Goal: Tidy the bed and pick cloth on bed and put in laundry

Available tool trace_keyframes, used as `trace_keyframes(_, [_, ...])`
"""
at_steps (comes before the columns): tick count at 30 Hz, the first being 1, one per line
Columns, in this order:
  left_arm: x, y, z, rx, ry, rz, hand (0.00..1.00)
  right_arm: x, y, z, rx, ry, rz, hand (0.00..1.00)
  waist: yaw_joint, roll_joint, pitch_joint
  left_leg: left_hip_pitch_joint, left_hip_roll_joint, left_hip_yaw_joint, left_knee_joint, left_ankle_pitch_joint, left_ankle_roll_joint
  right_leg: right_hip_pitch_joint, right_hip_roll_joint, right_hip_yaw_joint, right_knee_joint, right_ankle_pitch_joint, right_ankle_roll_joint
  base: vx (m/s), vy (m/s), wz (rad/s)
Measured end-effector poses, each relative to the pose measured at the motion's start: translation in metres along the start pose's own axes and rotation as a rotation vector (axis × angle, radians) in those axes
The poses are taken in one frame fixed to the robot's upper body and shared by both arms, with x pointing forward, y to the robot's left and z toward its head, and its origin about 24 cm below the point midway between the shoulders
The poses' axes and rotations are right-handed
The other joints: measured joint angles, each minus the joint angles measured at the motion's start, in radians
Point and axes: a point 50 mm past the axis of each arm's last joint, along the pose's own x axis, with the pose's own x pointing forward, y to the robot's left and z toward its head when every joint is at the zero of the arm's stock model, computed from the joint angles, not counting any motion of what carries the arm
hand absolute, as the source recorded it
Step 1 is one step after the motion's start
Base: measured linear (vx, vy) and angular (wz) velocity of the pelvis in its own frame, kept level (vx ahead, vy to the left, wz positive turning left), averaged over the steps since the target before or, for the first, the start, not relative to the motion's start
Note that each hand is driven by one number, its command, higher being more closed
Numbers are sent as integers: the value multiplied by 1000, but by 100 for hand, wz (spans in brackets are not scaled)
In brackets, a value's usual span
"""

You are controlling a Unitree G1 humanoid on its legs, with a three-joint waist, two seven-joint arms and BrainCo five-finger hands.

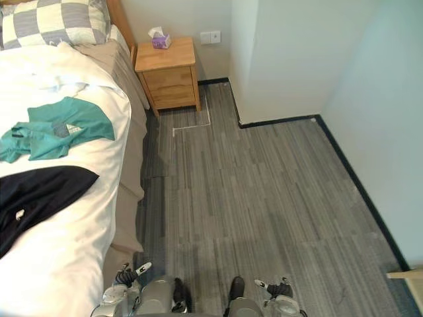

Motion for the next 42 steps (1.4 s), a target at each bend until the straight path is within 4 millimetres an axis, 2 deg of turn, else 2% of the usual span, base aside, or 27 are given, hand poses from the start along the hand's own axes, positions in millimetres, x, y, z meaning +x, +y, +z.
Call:
trace_keyframes(1, [0, 0, -1, 0, 6, 1, 0, 0, 0, 0, 1, -3, -5, 0, 1, 7, -4, 8, -3, -2, -110, 29, -2, 1, 3, 3, 0, -6, 9, 222, 123, -34])
trace_keyframes(3, [0, 2, -3, -6, 14, 7, 0, -2, -2, -4, 12, 5, -15, 0, 21, 7, -15, 24, -23, 0, -154, 101, 44, 8, -5, 29, 2, -23, 37, 327, 152, -28])
trace_keyframes(6, [1, 8, -3, -28, 14, 20, 0, -4, 2, -13, 40, 34, -15, 0, 22, -42, -35, 34, -75, -8, -142, 61, 98, 7, -57, 25, 45, -79, 98, 353, 137, 4])
trace_keyframes(8, [0, 9, -6, -28, 24, 19, 0, -4, 2, -13, 47, 33, -14, 0, 23, -44, -34, 88, -94, 2, -156, 49, 109, -78, -102, 52, 325, -191, 129, 381, 159, -9])
trace_keyframes(10, [-2, 17, -17, 1, 64, 34, 0, -3, 2, -3, 60, -4, -14, 0, 4, -47, -35, 214, -123, -8, -197, 40, 118, -205, -170, 83, 764, -203, 172, 464, 163, 14])
trace_keyframes(11, [-3, 21, -21, 19, 74, 39, 0, -3, 2, -3, 60, -4, -14, 0, -11, -51, -38, 260, -128, -18, -215, 31, 127, -223, -186, 80, 865, -206, 173, 526, 59, 50])
trace_keyframes(14, [-3, 20, -21, 50, 71, 32, 0, -2, 1, 1, 67, -13, -18, 0, -42, -39, -33, 393, -93, -109, -287, 16, 138, -301, -162, -11, 1041, -287, 37, 529, -96, 71])
trace_keyframes(15, [-1, 15, -15, 51, 57, 21, 0, 0, 0, 8, 64, -31, -18, 0, -44, -25, -20, 430, -56, -120, -303, 16, 138, -352, -125, -52, 1016, -310, -1, 646, -259, 51])
trace_keyframes(17, [-2, 11, -16, 39, 60, 12, 0, 0, 1, 13, 67, -56, -16, 0, -48, -15, -14, 458, -6, -126, -285, 16, 137, -426, -72, -87, 848, -302, -6, 611, -289, 44])
trace_keyframes(18, [-3, 8, -18, 32, 66, 8, 0, 0, 1, 13, 65, -55, -18, 0, -58, -18, -14, 482, 17, -142, -277, 11, 118, -448, -44, -77, 661, -238, 1, 606, -317, 74])
trace_keyframes(19, [-3, 14, -21, 34, 72, 22, 0, -2, 3, 4, 57, -30, -11, 0, -69, -56, -19, 501, 8, -149, -267, 0, 48, -413, -42, -40, 384, -58, 5, 622, -337, 80])
trace_keyframes(20, [-4, 3, -20, 19, 77, -2, 0, -2, 0, 1, 46, -21, -11, 0, -71, -27, -6, 522, 41, -158, -262, -26, 1, -377, -14, -63, 354, 37, -55, 524, -254, 60])
trace_keyframes(21, [-4, -7, -15, 5, 59, -31, 0, 2, -6, 11, 52, -36, -33, 0, -59, -13, 8, 499, 28, -182, -281, -37, -14, -379, -13, -71, 378, 14, -62, 446, -215, 25])
trace_keyframes(22, [-4, -10, -11, -1, 43, -37, 0, 3, -6, 16, 63, -46, -37, 0, -62, -24, 22, 493, 3, -203, -305, -32, -12, -394, -28, -56, 429, -5, -60, 414, -185, 24])
trace_keyframes(23, [-2, -8, -7, -7, 27, -30, 0, 3, -3, 19, 68, -54, -29, 0, -66, -28, 41, 497, -25, -227, -352, 44, -5, -422, -55, -22, 573, -53, -67, 224, -128, 49])
trace_keyframes(24, [-2, -9, -8, -28, 36, -24, 0, 2, -5, 12, 80, -38, -32, 0, -71, -24, 41, 521, -11, -202, -336, 73, -4, -464, -53, 11, 699, -121, -40, 229, -139, 58])
trace_keyframes(25, [-3, -3, -14, -34, 53, -3, 0, 0, -5, 7, 64, -26, -29, 0, -67, -29, 17, 528, -5, -208, -332, 73, -4, -451, -46, 31, 643, -134, -25, 348, -228, 80])
trace_keyframes(27, [-6, 6, -27, -78, 91, 33, 0, -3, 0, -6, 63, 7, -10, 0, -63, -33, -8, 502, 33, -244, -219, 63, -18, -365, -30, -15, 570, -203, -36, 377, -271, 64])
trace_keyframes(29, [-8, 3, -27, -169, 89, 48, 0, -3, -5, -7, 70, 8, -25, 0, -63, -3, -3, 355, 99, -284, 108, 89, -21, -276, 16, -68, 496, -223, -46, 311, -236, 47])
trace_keyframes(31, [-8, 3, -25, -217, 81, 56, 0, -3, -11, -7, 47, -3, -35, 0, -43, 22, 2, 208, 175, -284, 456, 176, -55, -164, 72, -80, 415, -235, -67, 377, -163, 7])
trace_keyframes(34, [-7, 6, -21, -216, 54, 64, 0, -3, -4, -5, 32, -7, -14, 0, -29, 10, 1, 96, 187, -179, 629, 89, -40, -12, 85, -54, 309, -246, -86, 413, -86, -19])
trace_keyframes(36, [-7, 5, -17, -218, 37, 61, 0, -3, 4, -3, 41, 0, 6, 0, -20, 9, -2, 32, 172, -101, 563, 18, -31, 49, 73, -34, 261, -233, -69, 415, 17, -43])
trace_keyframes(38, [-5, 4, -11, -218, 16, 54, 0, -4, 11, -7, 50, 22, 21, 0, -1, -4, 1, -4, 103, -62, 372, -18, -16, 91, 35, -13, 223, -230, -59, 433, 109, -45])
trace_keyframes(39, [-5, 2, -8, -201, 6, 44, 0, -4, 12, -8, 65, 26, 19, 0, -1, -13, 6, -11, 41, -42, 176, -1, -8, 124, 4, -15, 200, -231, -43, 433, 166, -23])
trace_keyframes(40, [-5, 1, -8, -180, 4, 34, 0, -4, 10, -9, 73, 32, 11, 0, -1, -11, 4, -9, 0, -20, -29, 77, 3, 150, -12, -17, 184, -241, -19, 446, 193, -15])
trace_keyframes(41, [-6, 0, -9, -169, 4, 27, 0, -4, 8, -10, 71, 33, 9, 0, 0, -6, 1, -9, -12, 2, -133, 175, 47, 170, -16, -17, 171, -255, 6, 494, 226, -14])
trace_keyframes(42, [-4, 1, -5, -151, -3, 25, 0, -5, 15, -13, 63, 46, 26, 0, 14, -30, -3, 25, -51, 37, -171, 239, 111, 206, -47, -9, 150, -272, 34, 492, 207, 2])
